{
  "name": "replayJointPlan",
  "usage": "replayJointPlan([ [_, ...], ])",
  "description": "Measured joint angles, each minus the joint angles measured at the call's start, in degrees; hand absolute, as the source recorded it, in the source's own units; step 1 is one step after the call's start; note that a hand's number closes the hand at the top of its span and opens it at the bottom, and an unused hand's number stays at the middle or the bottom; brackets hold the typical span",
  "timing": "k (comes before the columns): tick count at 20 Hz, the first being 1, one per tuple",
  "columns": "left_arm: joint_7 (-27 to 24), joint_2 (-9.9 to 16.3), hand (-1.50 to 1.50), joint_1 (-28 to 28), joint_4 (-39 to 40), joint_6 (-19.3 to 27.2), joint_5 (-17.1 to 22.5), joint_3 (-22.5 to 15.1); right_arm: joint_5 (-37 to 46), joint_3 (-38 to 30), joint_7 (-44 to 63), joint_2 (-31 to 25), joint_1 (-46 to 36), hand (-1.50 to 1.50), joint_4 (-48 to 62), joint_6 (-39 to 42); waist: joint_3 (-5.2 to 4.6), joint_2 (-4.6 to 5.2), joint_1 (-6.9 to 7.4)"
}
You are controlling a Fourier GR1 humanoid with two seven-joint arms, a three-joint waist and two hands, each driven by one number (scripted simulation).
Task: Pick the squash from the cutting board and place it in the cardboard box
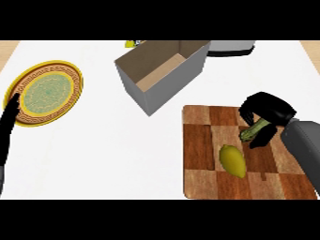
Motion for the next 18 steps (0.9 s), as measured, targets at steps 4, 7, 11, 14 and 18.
replayJointPlan([
  [4, 0.3, 0.0, 0.00, 0.7, -0.8, 0.2, -0.2, 0.0, -1.7, -6.5, 13.9, -0.7, -1.1, 1.50, 1.7, -4.9, 0.17, -0.08, -0.16],
  [7, 0.4, -0.5, 0.00, 1.3, -1.4, 0.5, -0.6, -0.2, -0.9, -8.3, 22.7, -0.5, -2.0, 1.50, -1.2, -8.0, 0.20, -0.15, -0.18],
  [11, -0.6, -0.1, 0.00, 0.9, -0.2, -0.2, -0.3, 0.9, -1.6, -10.8, 27.5, -1.2, -1.8, 1.50, -9.1, -11.6, 0.23, -0.21, -0.66],
  [14, 1.0, -0.3, 0.00, 1.7, -2.4, -0.3, -0.6, 0.7, -1.6, -11.2, 29.3, -1.0, -1.6, 1.50, -16.2, -12.4, 0.27, -0.23, -0.39],
  [18, 0.8, -0.5, 0.00, 1.0, -1.7, -1.0, -0.8, 1.4, -2.5, -11.3, 32.0, -0.7, -1.3, 1.50, -25.9, -9.3, 0.27, -0.08, -0.18],
])
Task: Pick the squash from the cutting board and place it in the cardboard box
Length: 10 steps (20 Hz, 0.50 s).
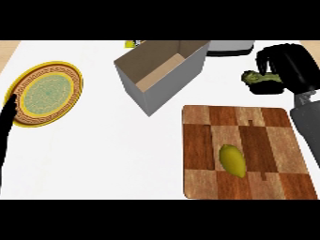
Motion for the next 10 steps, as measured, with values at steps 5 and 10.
replayJointPlan([
  [5, -0.4, 0.1, 0.00, -0.4, 0.3, -1.1, -0.4, 0.6, -1.6, 0.2, 4.7, 4.5, -3.7, 1.50, -4.8, 4.7, 0.01, 0.22, 0.67],
  [10, -1.2, -0.9, 0.00, -1.8, 1.9, -1.6, -1.1, 0.7, -3.6, -1.5, 9.1, 10.6, -11.2, 1.50, -1.5, 6.7, 0.03, 0.45, 1.26],
])
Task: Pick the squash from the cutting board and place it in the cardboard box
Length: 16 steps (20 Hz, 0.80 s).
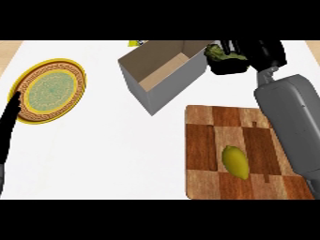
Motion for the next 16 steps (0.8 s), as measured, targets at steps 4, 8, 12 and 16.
replayJointPlan([
  [4, -0.5, -0.2, 0.00, -1.1, 0.9, -0.3, -0.5, 0.4, -0.1, -1.9, 2.5, 4.8, -7.1, 1.50, 6.9, -1.7, -0.01, 0.17, 0.48],
  [8, 0.0, -1.1, 0.00, -1.5, 0.5, 0.0, -1.2, 0.1, -1.3, -5.2, 2.6, 7.9, -13.9, 1.50, 16.7, -3.5, 0.00, 0.39, 1.10],
  [12, 0.3, -1.3, 0.00, -1.8, 0.0, -0.4, -1.8, -0.2, -1.8, -8.0, 0.5, 10.0, -19.3, 1.50, 27.5, -6.3, 0.01, 0.71, 1.82],
  [16, 1.5, -1.2, 0.00, -2.2, -1.7, -1.2, -1.8, -0.3, -1.3, -9.8, -1.1, 11.7, -23.7, 1.50, 36.6, -10.0, 0.01, 1.05, 2.79],
])
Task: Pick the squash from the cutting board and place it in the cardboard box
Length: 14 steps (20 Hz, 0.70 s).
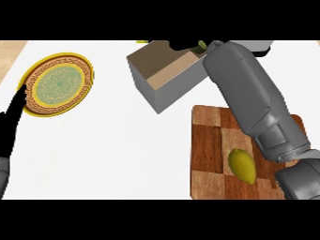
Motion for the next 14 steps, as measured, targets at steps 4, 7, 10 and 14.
replayJointPlan([
  [4, -1.0, -0.1, 0.00, -0.8, 0.8, -0.7, 0.0, 0.1, 1.3, -0.7, -0.4, 1.1, -2.9, 1.50, 7.1, -3.5, -0.02, 0.52, 0.88],
  [7, -1.0, -0.5, 0.00, -1.4, 1.1, -0.6, -0.4, -0.2, 1.8, -1.5, 1.3, 1.9, -4.2, -1.50, 11.1, -6.7, -0.04, 0.73, 1.23],
  [10, -0.5, -1.1, 0.00, -2.6, 1.4, -0.3, -0.8, -0.7, 0.6, -3.4, 2.0, 2.6, -4.7, -1.50, 14.2, -7.2, -0.02, 1.06, 1.61],
  [14, -1.2, -1.1, 0.00, -2.3, 0.9, -0.7, -0.9, -0.9, -0.9, -5.6, 1.9, 3.2, -4.8, -1.50, 17.0, -8.0, 0.00, 1.30, 2.51],
])
